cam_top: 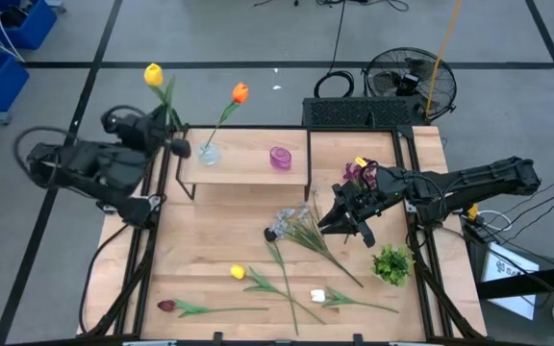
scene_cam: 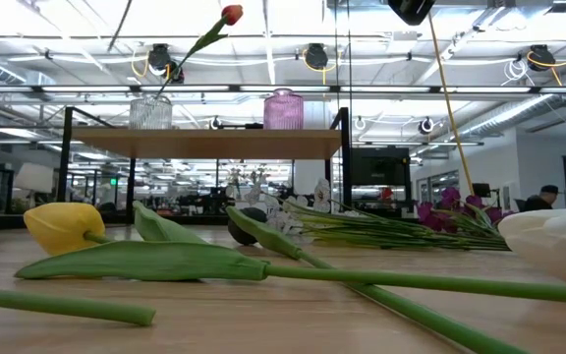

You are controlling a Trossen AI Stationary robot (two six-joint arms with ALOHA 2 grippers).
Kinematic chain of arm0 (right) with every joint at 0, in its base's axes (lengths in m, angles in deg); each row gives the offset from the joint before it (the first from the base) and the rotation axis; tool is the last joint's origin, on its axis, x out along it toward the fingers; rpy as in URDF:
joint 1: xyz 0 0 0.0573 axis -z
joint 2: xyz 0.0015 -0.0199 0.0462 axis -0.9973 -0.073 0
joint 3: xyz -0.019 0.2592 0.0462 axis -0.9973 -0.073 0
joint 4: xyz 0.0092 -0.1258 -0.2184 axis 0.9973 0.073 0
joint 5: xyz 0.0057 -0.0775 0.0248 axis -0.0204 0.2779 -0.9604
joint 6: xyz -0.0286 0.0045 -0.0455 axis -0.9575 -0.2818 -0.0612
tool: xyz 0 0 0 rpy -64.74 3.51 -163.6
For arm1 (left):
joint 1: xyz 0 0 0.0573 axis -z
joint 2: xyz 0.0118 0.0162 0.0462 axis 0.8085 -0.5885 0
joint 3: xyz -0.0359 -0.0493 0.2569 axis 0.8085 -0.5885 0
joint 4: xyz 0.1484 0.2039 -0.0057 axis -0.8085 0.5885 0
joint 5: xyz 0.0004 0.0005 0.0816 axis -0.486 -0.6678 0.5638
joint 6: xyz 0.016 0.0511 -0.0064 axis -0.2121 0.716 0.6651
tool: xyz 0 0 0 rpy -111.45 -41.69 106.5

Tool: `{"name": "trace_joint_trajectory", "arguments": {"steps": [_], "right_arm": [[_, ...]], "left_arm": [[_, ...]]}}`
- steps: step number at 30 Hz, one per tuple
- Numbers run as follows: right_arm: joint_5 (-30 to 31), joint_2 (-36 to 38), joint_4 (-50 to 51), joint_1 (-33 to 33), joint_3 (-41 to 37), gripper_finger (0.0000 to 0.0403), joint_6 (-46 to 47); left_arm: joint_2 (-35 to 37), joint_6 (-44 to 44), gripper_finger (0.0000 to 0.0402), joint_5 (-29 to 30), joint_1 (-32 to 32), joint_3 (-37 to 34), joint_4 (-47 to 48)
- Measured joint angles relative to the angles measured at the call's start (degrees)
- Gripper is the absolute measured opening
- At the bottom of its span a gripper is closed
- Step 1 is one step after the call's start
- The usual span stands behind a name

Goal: Pick and place flowers into a vace then onto a shelf
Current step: Put the top yellow flower into the transparent vase on the shelf

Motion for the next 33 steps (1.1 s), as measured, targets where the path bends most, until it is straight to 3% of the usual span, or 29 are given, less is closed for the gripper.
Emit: {"name": "trace_joint_trajectory", "arguments": {"steps": [5,10,14,17,24,33], "right_arm": [[0.0,0.0,0.0,0.0,0.0,0.0093,-0.3],[0.0,0.0,0.0,0.0,0.0,0.0093,0.3],[0.0,0.0,0.0,0.0,0.0,0.0093,0.6],[0.0,0.0,0.0,0.0,0.0,0.0093,0.6],[0.0,0.0,0.0,0.0,0.0,0.0093,0.7],[0.0,0.0,0.0,0.0,0.0,0.0093,0.4]], "left_arm": [[-0.2,-12.6,0.0,-0.2,-8.1,-6.0,5.3],[-0.2,-19.6,0.0,-0.5,-13.1,-12.1,3.4],[-0.1,-23.7,0.0,-0.5,-14.9,-12.8,1.4],[-0.1,-19.5,0.0,0.0,-15.4,-12.8,-4.7],[-0.2,0.2,0.0,0.0,-16.2,-12.7,-19.7],[-0.3,0.4,0.0,-1.8,-16.4,-12.7,-22.4]]}}
